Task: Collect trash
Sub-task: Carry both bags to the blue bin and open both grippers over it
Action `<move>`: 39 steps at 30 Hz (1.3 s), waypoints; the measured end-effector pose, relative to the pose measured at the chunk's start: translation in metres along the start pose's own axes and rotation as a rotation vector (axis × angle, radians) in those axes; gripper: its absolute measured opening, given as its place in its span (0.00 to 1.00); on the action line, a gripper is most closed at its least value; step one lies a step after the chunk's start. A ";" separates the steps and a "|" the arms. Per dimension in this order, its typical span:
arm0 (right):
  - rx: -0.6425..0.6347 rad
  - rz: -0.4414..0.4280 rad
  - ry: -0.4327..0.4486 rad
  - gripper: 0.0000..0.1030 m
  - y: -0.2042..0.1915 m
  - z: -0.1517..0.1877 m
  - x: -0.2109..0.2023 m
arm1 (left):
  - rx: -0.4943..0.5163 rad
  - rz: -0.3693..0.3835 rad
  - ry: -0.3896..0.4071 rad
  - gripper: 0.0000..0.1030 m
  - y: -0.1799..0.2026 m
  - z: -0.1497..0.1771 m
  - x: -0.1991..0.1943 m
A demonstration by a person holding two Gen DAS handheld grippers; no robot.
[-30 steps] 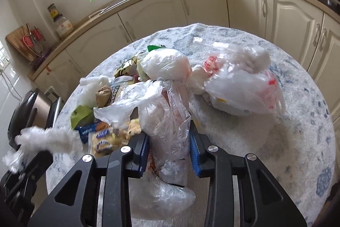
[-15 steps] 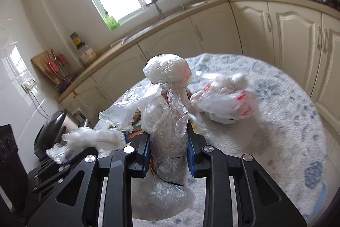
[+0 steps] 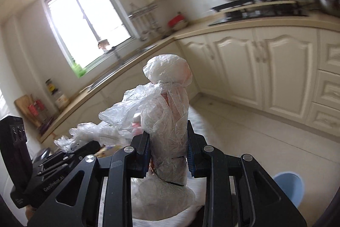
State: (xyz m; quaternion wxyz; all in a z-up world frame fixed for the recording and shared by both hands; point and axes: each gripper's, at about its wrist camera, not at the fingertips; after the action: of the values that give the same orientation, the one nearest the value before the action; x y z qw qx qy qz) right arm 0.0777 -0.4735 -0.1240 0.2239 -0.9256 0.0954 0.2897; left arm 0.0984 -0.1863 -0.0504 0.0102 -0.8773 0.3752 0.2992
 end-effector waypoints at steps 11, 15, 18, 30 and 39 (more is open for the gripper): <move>0.276 0.304 -0.096 0.27 0.199 0.045 -0.003 | 0.097 0.254 -0.264 0.13 0.107 0.008 0.164; 0.369 0.353 -0.185 0.27 0.253 0.077 0.023 | 0.106 0.288 -0.415 0.13 0.123 0.026 0.240; 0.425 0.377 -0.245 0.27 0.287 0.104 0.041 | 0.098 0.308 -0.528 0.13 0.132 0.039 0.296; 0.525 0.446 -0.391 0.31 0.355 0.155 0.092 | 0.097 0.261 -0.770 0.46 0.145 0.057 0.448; 0.589 0.512 -0.367 1.00 0.362 0.164 0.081 | 0.150 0.129 -0.688 0.90 0.147 0.035 0.450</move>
State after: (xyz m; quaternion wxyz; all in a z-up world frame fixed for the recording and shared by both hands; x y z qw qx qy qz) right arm -0.0482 -0.7197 -0.4208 0.4126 -0.7018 0.3594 0.4562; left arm 0.2254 -0.5773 -0.2880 0.1813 -0.6967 0.4252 0.5486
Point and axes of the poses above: each gripper's, at about its wrist camera, not at the fingertips, and x roughly the way its jaws point, y to its right, z to its underside, and after that the axes turned 12 degrees about z, right-handed
